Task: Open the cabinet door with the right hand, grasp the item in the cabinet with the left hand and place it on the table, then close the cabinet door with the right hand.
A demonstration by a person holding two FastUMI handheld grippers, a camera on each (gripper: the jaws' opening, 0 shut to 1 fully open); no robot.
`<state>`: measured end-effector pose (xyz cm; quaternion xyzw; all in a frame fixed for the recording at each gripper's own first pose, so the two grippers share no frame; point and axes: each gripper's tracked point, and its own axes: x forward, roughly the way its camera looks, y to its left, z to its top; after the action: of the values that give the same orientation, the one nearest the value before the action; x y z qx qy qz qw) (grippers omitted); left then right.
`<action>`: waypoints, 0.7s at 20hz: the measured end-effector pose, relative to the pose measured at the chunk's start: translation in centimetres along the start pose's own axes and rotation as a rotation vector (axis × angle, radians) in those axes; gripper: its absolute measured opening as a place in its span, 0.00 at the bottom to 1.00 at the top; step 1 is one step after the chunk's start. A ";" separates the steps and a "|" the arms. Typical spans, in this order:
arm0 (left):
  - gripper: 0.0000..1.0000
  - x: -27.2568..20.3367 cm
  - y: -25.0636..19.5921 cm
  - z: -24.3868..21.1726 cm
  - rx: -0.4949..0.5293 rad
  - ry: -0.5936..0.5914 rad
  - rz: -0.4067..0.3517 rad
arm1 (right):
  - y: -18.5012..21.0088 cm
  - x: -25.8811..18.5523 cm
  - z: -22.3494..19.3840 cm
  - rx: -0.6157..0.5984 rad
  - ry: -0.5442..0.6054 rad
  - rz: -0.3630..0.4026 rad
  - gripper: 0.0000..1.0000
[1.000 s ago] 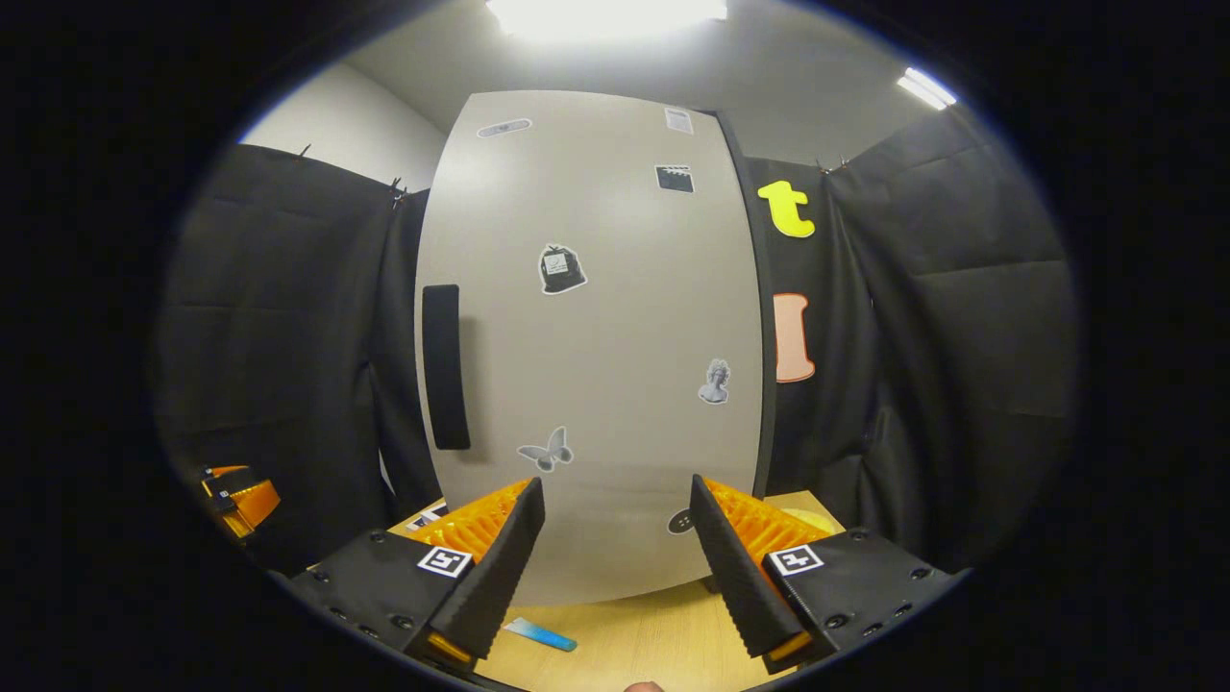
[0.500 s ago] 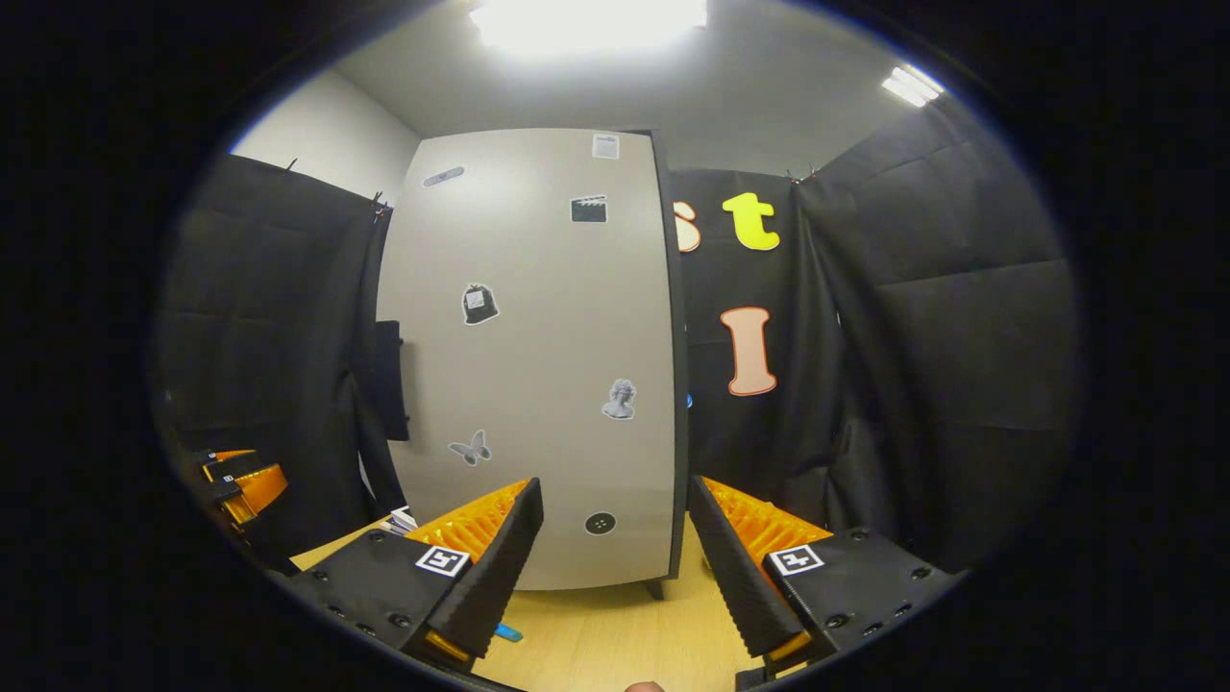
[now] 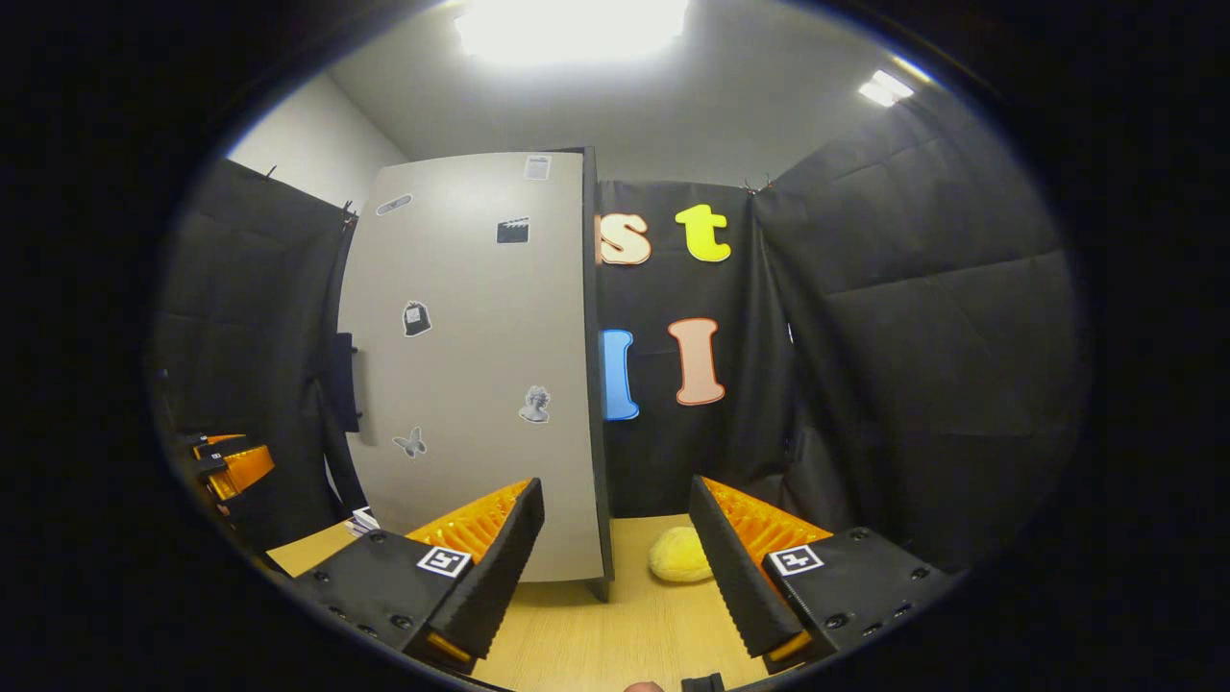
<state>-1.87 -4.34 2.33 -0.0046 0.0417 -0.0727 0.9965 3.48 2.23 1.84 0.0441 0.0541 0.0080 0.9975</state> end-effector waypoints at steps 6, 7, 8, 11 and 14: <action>0.80 -0.4 0.1 0.5 0.007 0.007 0.017 | -0.7 0.1 0.1 0.034 -0.029 -0.006 0.92; 0.80 -0.5 0.2 0.4 0.006 0.008 0.024 | -0.7 0.1 0.2 0.032 -0.035 -0.008 0.97; 0.80 -0.6 0.2 0.2 0.005 0.014 0.026 | -0.6 0.2 0.2 0.034 -0.039 -0.007 0.97; 0.80 -0.8 0.5 0.8 0.017 0.014 0.043 | 0.0 0.4 0.3 0.055 -0.046 -0.001 0.92; 0.80 -0.9 0.8 1.4 0.016 0.007 0.056 | 0.4 0.6 0.3 0.057 -0.045 0.004 0.96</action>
<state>-2.53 -3.39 3.76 0.0050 0.0448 -0.0451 0.9980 4.09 2.61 2.14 0.0729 0.0318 0.0074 0.9968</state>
